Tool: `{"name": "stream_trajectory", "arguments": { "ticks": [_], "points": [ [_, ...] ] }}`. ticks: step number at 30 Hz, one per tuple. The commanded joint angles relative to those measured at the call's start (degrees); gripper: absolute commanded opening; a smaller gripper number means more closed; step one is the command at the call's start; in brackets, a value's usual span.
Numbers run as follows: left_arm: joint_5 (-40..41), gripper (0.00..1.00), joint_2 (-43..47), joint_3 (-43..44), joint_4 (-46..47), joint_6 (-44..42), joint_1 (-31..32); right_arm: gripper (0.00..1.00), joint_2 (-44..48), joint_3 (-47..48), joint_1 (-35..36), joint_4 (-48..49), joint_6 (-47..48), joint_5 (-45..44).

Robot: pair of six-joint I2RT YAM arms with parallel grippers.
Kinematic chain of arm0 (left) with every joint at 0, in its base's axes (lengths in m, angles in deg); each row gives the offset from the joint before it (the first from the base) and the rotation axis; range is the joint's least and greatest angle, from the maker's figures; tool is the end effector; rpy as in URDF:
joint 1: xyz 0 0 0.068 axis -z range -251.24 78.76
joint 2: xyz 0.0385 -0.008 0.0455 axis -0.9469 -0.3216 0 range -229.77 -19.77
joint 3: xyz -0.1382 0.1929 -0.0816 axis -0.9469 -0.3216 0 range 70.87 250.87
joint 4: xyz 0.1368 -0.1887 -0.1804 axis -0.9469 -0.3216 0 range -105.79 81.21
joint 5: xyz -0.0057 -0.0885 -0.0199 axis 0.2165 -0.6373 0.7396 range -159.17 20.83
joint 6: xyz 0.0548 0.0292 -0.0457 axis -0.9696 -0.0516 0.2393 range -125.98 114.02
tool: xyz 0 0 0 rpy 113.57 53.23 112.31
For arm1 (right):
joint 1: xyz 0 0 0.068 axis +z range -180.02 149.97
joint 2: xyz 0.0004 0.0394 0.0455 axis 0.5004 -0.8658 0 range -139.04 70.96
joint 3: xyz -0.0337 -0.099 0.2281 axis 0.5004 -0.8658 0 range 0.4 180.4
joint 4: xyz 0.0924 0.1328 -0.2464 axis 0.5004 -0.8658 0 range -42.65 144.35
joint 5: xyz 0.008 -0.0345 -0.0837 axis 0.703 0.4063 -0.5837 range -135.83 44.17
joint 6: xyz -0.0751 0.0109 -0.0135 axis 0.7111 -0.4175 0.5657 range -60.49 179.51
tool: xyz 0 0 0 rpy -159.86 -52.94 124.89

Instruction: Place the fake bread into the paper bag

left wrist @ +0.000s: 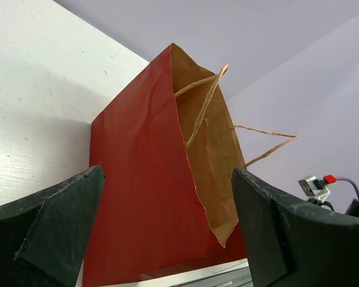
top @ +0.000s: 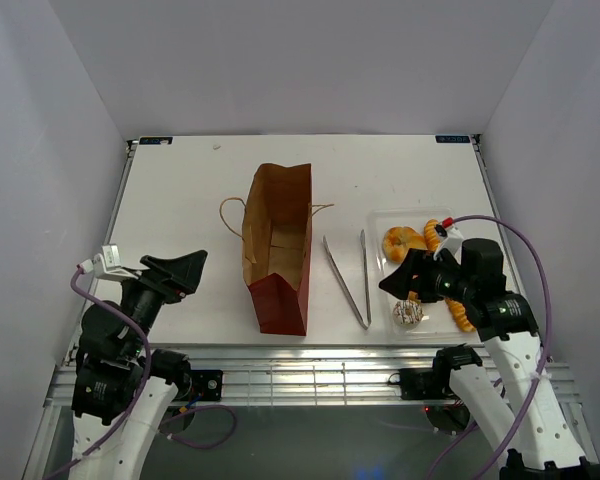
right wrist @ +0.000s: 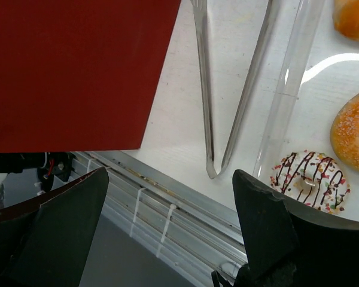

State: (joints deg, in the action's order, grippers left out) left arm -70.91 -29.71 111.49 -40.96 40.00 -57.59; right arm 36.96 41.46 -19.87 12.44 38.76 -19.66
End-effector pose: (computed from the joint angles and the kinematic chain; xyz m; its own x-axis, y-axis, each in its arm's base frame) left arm 0.1280 -0.0331 0.3461 -0.2083 -0.6890 -0.6941 0.1664 0.6744 -0.7194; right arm 0.1916 0.0636 0.2665 -0.7083 0.1962 -0.6780 -0.2819 0.8020 0.5266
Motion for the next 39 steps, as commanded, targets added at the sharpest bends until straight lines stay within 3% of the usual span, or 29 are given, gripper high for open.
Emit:
{"name": "stream_trajectory", "arguments": {
  "ticks": [1,6,10,15,32,36,39],
  "points": [
    [-1.34,0.98,-0.96,2.53,-2.02,-3.79,0.06,0.90,-3.43,-2.73,-0.05,5.96,-0.69,2.05],
    [-2.39,0.98,-2.63,2.53,-2.99,-4.23,0.06,0.90,-9.67,-3.97,2.67,8.41,-0.34,-7.32],
    [-4.49,0.98,-2.64,0.78,-0.71,-3.97,0.06,0.90,-14.77,-3.71,15.55,12.46,-3.85,-17.89],
    [-5.82,0.98,-3.86,0.07,0.52,-3.35,0.06,0.90,-21.44,-5.19,22.80,18.70,-6.49,-29.74],
    [-6.44,0.98,-3.95,0.60,0.35,-3.44,0.06,0.90,-37.97,-9.51,33.00,38.74,-1.57,-41.38],
    [-6.52,0.98,-4.22,0.86,0.35,-3.52,0.06,0.99,-41.76,-8.98,34.58,40.15,-1.66,-44.45],
    [-6.44,0.98,-4.22,1.04,0.43,-3.35,0.15,1.00,-43.87,-9.85,35.72,41.29,-1.83,-46.73]
  ]
}}
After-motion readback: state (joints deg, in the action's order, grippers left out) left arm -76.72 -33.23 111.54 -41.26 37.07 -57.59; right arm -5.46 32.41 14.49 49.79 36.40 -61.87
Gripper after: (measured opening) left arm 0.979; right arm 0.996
